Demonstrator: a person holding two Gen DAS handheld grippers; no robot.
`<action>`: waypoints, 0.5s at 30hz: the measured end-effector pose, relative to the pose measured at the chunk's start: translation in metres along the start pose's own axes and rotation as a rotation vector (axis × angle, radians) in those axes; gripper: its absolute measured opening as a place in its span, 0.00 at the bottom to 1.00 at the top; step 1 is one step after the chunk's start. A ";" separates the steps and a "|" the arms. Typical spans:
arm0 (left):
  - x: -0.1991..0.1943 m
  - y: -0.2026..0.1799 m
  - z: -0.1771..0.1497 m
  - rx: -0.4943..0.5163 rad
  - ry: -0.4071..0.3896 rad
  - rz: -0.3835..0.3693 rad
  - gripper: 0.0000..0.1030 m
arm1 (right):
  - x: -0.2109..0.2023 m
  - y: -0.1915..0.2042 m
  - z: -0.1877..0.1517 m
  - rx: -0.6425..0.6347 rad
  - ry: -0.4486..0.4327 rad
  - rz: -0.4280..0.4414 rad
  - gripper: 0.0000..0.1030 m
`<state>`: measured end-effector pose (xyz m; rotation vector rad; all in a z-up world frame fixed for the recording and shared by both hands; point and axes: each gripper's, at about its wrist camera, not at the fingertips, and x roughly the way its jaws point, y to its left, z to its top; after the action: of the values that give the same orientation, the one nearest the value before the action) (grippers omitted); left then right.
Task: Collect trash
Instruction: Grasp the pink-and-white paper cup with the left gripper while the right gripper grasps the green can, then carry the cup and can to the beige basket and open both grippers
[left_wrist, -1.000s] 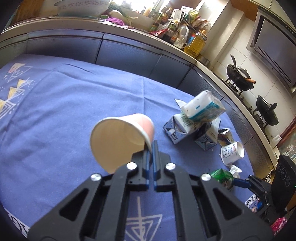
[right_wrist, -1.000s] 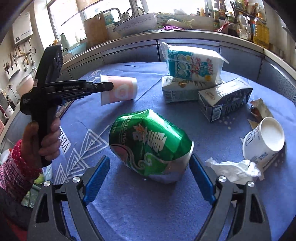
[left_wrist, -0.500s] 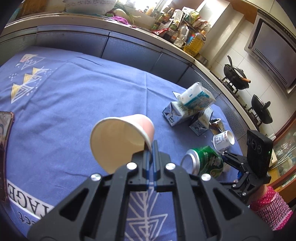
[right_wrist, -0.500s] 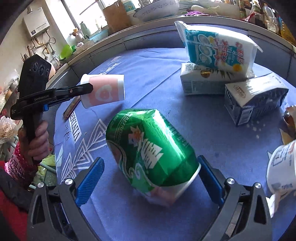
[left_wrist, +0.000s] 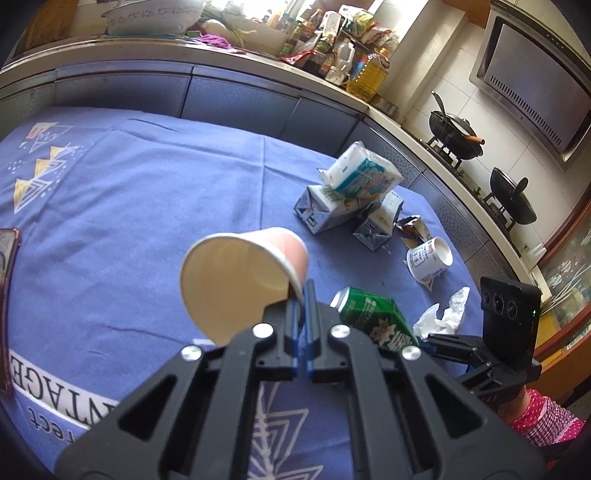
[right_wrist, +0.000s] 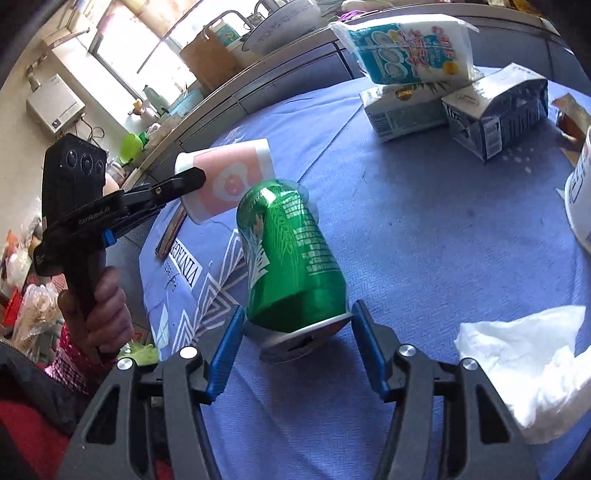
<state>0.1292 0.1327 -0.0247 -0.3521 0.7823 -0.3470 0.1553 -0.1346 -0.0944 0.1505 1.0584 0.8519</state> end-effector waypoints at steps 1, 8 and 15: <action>-0.001 -0.001 0.000 0.001 -0.001 0.000 0.03 | -0.002 -0.001 -0.001 0.024 -0.011 0.024 0.58; -0.001 -0.015 0.004 0.028 0.007 -0.017 0.03 | -0.026 -0.029 -0.014 0.228 -0.042 0.156 0.57; 0.015 -0.056 0.006 0.096 0.040 -0.078 0.03 | -0.073 -0.053 -0.038 0.346 -0.140 0.200 0.57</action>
<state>0.1336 0.0776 -0.0058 -0.2866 0.7892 -0.4645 0.1372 -0.2304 -0.0890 0.6069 1.0634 0.8182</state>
